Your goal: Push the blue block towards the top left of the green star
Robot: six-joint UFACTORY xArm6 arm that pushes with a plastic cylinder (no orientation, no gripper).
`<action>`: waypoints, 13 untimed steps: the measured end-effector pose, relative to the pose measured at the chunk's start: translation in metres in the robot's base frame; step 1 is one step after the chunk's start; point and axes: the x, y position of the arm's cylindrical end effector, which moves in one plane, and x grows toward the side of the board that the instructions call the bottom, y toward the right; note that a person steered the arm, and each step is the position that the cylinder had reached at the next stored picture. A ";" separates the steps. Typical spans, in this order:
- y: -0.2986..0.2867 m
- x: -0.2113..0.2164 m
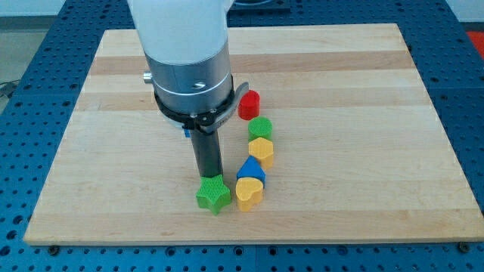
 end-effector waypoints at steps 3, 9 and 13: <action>0.016 -0.076; -0.031 -0.075; -0.031 -0.049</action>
